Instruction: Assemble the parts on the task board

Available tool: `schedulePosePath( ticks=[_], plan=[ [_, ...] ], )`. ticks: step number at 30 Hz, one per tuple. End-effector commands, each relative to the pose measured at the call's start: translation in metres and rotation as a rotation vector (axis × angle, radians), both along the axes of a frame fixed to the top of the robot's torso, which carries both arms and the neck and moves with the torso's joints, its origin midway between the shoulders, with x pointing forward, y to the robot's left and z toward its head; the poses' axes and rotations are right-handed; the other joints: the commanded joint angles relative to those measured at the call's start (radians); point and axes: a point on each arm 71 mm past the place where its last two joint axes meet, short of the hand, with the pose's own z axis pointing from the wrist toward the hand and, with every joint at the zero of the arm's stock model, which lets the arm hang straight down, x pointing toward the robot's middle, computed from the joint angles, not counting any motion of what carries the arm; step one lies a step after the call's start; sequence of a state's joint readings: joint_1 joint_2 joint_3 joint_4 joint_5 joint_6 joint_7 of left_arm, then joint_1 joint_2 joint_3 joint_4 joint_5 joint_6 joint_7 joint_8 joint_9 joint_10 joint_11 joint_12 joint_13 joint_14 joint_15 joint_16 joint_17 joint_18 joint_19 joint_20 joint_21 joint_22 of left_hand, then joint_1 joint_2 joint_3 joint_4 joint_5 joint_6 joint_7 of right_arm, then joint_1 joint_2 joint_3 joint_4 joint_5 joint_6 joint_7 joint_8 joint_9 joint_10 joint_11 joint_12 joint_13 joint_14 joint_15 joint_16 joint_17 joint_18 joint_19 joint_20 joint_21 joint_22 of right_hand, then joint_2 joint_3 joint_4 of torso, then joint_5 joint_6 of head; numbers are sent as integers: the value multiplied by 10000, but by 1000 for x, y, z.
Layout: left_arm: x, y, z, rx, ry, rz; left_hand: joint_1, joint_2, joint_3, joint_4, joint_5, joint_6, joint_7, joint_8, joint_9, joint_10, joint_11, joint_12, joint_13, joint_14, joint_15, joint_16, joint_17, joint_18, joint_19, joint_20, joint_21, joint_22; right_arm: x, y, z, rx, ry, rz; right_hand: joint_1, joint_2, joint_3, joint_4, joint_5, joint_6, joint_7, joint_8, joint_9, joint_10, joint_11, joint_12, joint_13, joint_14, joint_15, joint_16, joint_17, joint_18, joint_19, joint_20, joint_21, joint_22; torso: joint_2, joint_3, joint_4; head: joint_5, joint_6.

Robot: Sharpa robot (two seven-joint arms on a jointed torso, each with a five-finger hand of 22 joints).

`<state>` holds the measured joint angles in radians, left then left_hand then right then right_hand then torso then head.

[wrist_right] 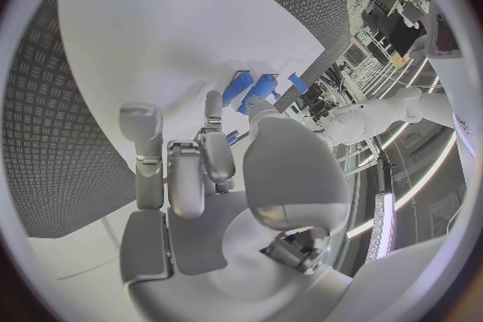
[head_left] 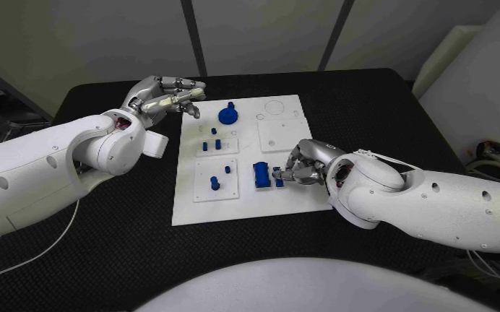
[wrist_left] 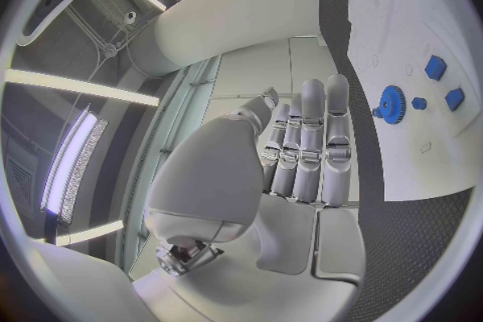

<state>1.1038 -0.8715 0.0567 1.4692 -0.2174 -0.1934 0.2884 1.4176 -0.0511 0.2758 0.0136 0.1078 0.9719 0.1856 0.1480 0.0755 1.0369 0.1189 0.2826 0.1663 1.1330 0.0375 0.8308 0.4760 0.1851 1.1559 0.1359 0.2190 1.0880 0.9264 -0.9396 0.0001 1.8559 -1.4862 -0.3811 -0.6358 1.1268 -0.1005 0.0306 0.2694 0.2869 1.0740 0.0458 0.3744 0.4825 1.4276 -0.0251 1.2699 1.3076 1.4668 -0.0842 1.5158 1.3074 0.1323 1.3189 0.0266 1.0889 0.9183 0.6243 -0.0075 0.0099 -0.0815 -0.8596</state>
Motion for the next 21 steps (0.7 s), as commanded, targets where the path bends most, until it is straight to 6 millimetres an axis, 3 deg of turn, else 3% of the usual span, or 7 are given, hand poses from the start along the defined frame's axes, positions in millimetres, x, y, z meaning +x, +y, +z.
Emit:
schedulePosePath(
  ticks=[1, 13, 14, 21],
  plan=[
    [0, -1, 1, -59, -8, -107, 59, -43, 68, -18, 44, -55, 41, 8, -14, -59, -2, 58, -15, -50, 19, -63, -10, -50, 1, -13, -15, 11, -1, 1, 4, 132, -309, 365, 242, 12, -45, -67, -123, -30, -23, 37, 10, 6, -21, 46, 254, 878, -39, -16, 1902, -90, 9, -31, -46, -8, 0, 3, 2, -4, -2],
    [0, -1, 1, -59, -8, -107, 59, -43, 68, -18, 44, -55, 41, 8, -14, -59, -2, 58, -15, -50, 19, -63, -10, -50, 1, -13, -15, 11, -1, 1, 4, 132, -309, 365, 242, 12, -45, -67, -123, -30, -23, 37, 10, 6, -21, 46, 254, 878, -39, -16, 1902, -90, 9, -31, -46, -8, 0, 3, 2, -4, -2],
    [0, -1, 1, -58, -8, -105, 61, -42, 79, -22, 45, -58, 44, 7, -14, -63, 0, 59, -18, -54, 20, -64, -11, -50, -2, -13, -13, 16, -1, 1, 4, 124, -301, 413, 1035, 36, -401, -316, -547, -44, -16, 66, 24, -15, -17, 13, 227, 872, -30, -33, 1883, -86, -8, -21, -93, -39, 11, 2, 1, -17, -22],
    [0, 0, 1, -54, -26, -73, 61, -42, 79, -22, 45, -58, 44, 7, -14, -63, 0, 59, -18, -54, 20, -64, -11, -50, -2, -13, -13, 16, -11, -6, 6, -85, -41, 1283, 1077, 31, -441, -330, -570, -41, -15, 70, 25, -22, -16, -1, 216, 869, -30, -43, 1870, -84, -13, -21, -103, -48, 9, -1, 13, -13, -52]
  ],
)
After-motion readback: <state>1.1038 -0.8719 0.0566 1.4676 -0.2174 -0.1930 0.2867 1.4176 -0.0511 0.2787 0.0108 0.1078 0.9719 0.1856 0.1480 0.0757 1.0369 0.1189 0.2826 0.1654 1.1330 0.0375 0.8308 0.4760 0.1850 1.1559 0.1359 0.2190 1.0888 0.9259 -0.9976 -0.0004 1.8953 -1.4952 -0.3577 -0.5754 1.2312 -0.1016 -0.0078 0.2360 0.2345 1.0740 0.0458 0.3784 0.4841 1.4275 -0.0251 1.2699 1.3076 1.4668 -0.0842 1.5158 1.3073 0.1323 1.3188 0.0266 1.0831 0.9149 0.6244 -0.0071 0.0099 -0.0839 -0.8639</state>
